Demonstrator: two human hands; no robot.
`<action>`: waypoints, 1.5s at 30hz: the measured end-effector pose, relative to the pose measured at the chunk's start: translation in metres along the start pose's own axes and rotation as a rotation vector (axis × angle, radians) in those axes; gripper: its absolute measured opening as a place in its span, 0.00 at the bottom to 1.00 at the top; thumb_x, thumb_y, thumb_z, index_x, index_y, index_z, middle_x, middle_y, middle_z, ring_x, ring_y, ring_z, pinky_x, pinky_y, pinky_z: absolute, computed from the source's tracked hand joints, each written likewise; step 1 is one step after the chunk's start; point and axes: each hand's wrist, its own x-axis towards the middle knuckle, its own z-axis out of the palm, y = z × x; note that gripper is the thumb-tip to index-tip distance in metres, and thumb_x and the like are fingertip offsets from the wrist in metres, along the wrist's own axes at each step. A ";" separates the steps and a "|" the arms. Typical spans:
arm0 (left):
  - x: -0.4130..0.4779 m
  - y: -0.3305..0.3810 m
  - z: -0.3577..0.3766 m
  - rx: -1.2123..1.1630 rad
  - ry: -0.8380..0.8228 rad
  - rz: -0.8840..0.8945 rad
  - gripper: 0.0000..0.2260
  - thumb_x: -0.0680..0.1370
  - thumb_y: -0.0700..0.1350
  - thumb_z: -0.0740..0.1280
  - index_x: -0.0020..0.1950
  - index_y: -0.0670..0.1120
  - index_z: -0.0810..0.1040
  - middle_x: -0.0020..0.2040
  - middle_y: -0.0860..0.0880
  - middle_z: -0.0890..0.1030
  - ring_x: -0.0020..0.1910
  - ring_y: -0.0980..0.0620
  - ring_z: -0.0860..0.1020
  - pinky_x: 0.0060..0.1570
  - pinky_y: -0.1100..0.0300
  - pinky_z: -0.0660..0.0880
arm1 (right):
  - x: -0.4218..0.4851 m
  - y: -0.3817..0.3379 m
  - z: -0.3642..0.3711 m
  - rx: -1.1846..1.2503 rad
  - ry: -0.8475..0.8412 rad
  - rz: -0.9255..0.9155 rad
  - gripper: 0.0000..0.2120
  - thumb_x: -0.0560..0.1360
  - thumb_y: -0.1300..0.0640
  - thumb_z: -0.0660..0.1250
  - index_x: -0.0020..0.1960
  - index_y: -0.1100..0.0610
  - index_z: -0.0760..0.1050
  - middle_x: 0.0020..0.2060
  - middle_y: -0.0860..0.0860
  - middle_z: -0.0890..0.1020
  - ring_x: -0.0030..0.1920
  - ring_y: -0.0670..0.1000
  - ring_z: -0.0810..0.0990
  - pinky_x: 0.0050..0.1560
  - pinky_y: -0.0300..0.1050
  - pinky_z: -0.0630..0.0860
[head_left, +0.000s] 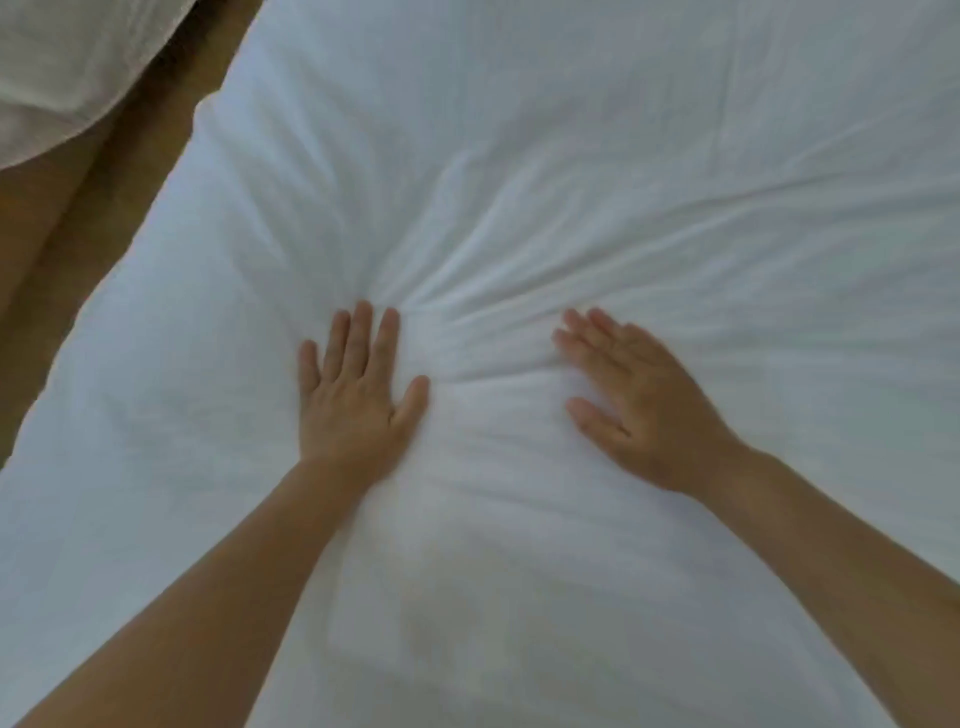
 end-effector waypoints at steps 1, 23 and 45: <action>0.000 -0.003 0.000 -0.017 0.011 -0.008 0.35 0.73 0.64 0.42 0.78 0.51 0.51 0.78 0.47 0.53 0.77 0.47 0.50 0.72 0.50 0.41 | 0.011 0.018 -0.008 -0.045 0.123 0.131 0.29 0.75 0.47 0.54 0.71 0.64 0.66 0.71 0.61 0.67 0.71 0.63 0.64 0.70 0.52 0.55; -0.057 -0.140 0.008 -0.350 0.113 -0.377 0.32 0.73 0.60 0.49 0.76 0.52 0.56 0.76 0.43 0.61 0.75 0.40 0.57 0.71 0.43 0.50 | 0.233 -0.149 0.083 -0.035 0.171 0.525 0.27 0.81 0.46 0.51 0.77 0.52 0.52 0.77 0.52 0.51 0.77 0.55 0.48 0.73 0.54 0.41; -0.044 -0.141 0.022 -0.312 0.225 -0.345 0.33 0.71 0.57 0.53 0.71 0.39 0.69 0.69 0.37 0.70 0.69 0.43 0.60 0.67 0.43 0.51 | 0.182 -0.225 0.107 -0.048 -0.105 -0.157 0.27 0.74 0.48 0.53 0.68 0.60 0.71 0.67 0.56 0.73 0.68 0.57 0.71 0.68 0.57 0.64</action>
